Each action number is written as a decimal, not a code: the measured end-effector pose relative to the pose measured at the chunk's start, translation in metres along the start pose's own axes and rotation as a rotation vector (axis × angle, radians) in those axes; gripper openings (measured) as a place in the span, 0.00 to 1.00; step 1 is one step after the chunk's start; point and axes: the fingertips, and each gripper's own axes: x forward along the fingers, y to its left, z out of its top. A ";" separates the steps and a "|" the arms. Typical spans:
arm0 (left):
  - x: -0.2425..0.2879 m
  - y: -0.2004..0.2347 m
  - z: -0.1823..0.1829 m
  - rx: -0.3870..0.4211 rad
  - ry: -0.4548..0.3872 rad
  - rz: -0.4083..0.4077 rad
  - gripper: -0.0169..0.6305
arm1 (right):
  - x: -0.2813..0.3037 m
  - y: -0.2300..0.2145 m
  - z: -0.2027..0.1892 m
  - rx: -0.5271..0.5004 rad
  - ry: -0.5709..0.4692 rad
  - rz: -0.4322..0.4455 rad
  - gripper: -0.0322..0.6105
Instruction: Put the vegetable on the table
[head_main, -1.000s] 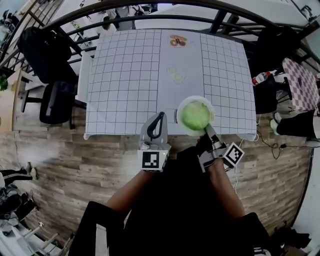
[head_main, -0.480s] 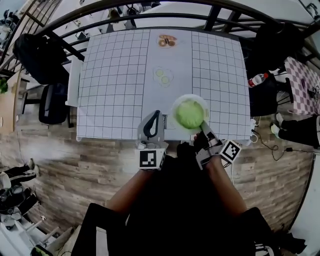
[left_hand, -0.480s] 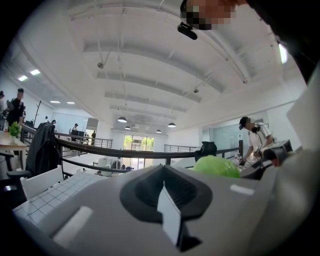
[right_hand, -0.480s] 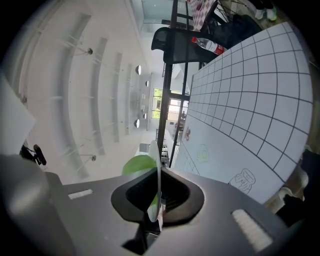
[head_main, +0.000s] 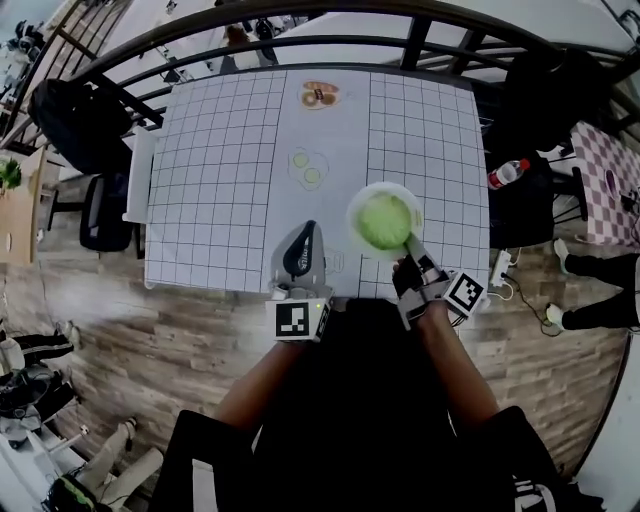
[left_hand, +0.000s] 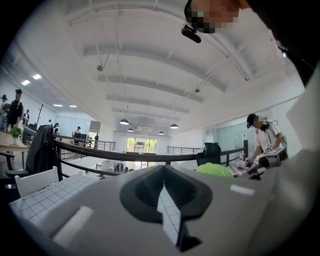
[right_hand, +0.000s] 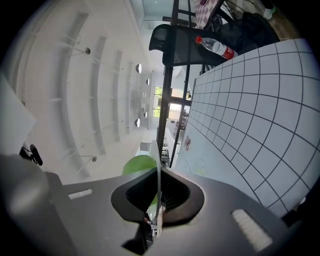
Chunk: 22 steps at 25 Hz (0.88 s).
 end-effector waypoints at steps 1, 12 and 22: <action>0.004 -0.003 0.000 0.002 -0.002 0.005 0.04 | 0.001 -0.002 0.007 0.007 -0.003 0.001 0.06; 0.016 -0.026 0.001 0.026 0.024 0.058 0.04 | 0.016 -0.030 0.065 -0.006 0.009 0.027 0.06; 0.041 -0.051 -0.005 0.068 0.025 0.019 0.04 | 0.023 -0.064 0.098 0.014 -0.010 -0.003 0.06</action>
